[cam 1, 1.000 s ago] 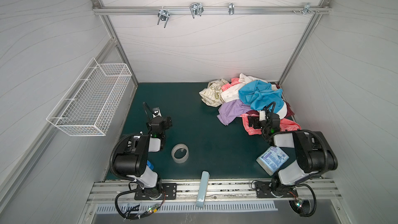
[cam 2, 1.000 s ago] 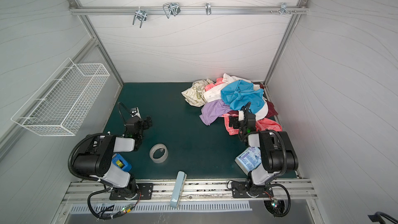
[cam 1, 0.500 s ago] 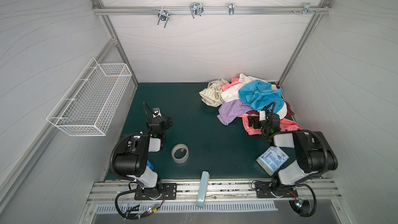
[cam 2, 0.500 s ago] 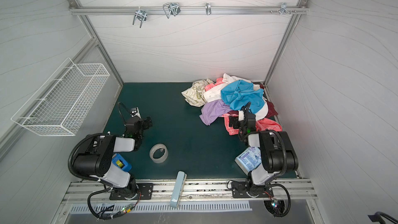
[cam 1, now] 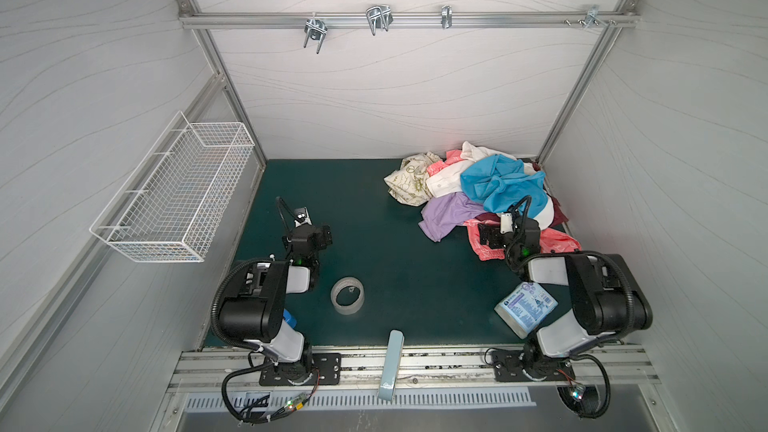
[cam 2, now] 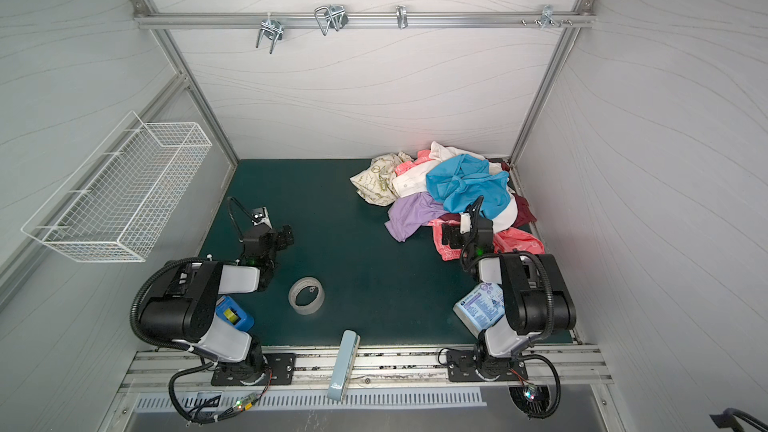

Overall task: Pick out a specific cloth from the pile
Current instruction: 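Reach the right gripper into the clothes pile while the left arm lifts aside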

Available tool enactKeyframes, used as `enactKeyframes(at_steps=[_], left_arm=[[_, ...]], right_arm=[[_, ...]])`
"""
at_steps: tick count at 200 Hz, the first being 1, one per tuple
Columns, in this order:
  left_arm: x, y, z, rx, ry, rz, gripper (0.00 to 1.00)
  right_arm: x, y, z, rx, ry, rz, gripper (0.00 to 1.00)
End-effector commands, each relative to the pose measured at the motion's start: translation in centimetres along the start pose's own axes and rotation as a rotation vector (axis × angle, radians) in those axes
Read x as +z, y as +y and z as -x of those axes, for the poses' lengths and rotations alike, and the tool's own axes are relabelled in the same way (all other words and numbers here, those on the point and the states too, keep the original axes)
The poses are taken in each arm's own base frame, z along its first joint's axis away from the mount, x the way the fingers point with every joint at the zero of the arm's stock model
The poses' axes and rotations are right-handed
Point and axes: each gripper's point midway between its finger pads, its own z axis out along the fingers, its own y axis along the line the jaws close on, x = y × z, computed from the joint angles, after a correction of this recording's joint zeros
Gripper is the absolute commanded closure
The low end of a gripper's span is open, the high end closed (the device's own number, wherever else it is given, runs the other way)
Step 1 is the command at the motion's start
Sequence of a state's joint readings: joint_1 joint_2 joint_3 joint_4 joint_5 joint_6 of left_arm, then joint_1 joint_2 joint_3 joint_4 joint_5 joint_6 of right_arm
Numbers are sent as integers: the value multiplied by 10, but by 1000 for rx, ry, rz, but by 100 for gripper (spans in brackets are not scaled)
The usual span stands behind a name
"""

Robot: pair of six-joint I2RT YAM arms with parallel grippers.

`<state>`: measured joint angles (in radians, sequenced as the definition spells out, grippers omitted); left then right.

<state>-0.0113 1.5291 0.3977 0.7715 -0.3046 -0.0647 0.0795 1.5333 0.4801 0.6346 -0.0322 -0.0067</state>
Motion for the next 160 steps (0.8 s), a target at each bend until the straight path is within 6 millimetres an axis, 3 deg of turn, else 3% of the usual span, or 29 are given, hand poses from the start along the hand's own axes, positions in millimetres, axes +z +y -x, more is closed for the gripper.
enactKeyframes(at_steps=[1, 37, 93, 125, 160], left_arm=[[-10, 12, 41, -56, -76, 68, 1], [-38, 11, 63, -108, -79, 31, 1], [-85, -49, 91, -105, 134, -339, 4], [-125, -87, 94, -148, 180, -620, 3], [-162, -128, 89, -145, 239, -918, 3]], right_arm=[[-20, -2, 44, -1, -49, -35, 1], [-67, 3, 70, 40, -75, -51, 1], [-128, 45, 80, 53, -61, 42, 1], [-140, 64, 79, 55, -22, 74, 1], [-139, 86, 82, 29, 44, 125, 1]])
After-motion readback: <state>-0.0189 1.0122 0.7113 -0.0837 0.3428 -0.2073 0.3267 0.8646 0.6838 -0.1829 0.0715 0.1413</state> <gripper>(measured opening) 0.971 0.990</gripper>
